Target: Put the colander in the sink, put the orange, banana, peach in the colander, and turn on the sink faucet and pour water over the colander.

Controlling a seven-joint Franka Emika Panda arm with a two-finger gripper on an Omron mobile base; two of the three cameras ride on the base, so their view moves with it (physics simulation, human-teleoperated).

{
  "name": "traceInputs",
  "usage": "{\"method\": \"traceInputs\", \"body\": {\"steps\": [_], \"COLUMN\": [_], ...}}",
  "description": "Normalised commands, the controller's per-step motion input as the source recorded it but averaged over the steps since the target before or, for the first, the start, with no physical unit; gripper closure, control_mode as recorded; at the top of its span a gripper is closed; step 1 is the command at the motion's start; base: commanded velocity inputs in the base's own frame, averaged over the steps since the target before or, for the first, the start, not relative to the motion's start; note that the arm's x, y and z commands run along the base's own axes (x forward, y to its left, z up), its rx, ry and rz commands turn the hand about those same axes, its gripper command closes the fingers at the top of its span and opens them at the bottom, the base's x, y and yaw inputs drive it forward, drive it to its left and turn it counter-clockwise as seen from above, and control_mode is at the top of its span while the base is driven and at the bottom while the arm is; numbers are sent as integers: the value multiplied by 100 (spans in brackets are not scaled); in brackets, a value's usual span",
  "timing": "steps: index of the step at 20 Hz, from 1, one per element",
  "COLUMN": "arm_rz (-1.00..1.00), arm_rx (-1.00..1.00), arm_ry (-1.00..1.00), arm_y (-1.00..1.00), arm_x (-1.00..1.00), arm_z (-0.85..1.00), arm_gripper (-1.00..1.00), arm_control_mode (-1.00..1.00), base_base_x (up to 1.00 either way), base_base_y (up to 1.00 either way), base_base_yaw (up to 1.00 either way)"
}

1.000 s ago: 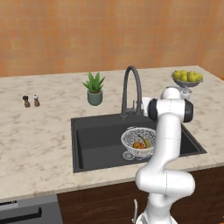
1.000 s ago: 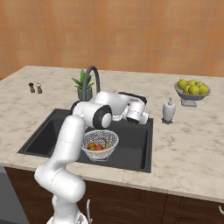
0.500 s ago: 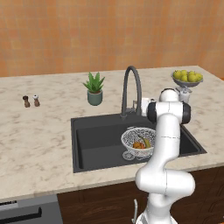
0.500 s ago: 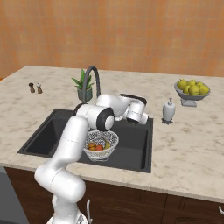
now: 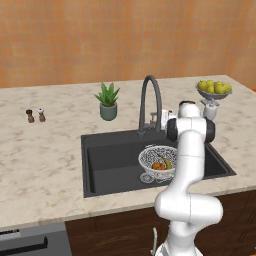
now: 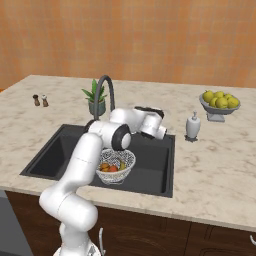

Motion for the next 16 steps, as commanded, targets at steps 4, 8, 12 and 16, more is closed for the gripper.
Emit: {"method": "traceInputs", "body": {"steps": [4, 8, 12, 16], "arm_rz": [-8, -10, -19, -31], "arm_rx": [0, -1, 0, 0], "arm_ry": [1, 0, 0, 1], "arm_y": [0, 0, 0, 0], "arm_x": [57, 40, 18, 11], "arm_z": [-10, -11, -2, 0], "arm_gripper": [-100, 100, 100, 100], "arm_control_mode": [-100, -100, -100, -100], "base_base_x": [0, 0, 0, 0], "base_base_y": [0, 0, 0, 0], "base_base_yaw": [0, 0, 0, 0]}}
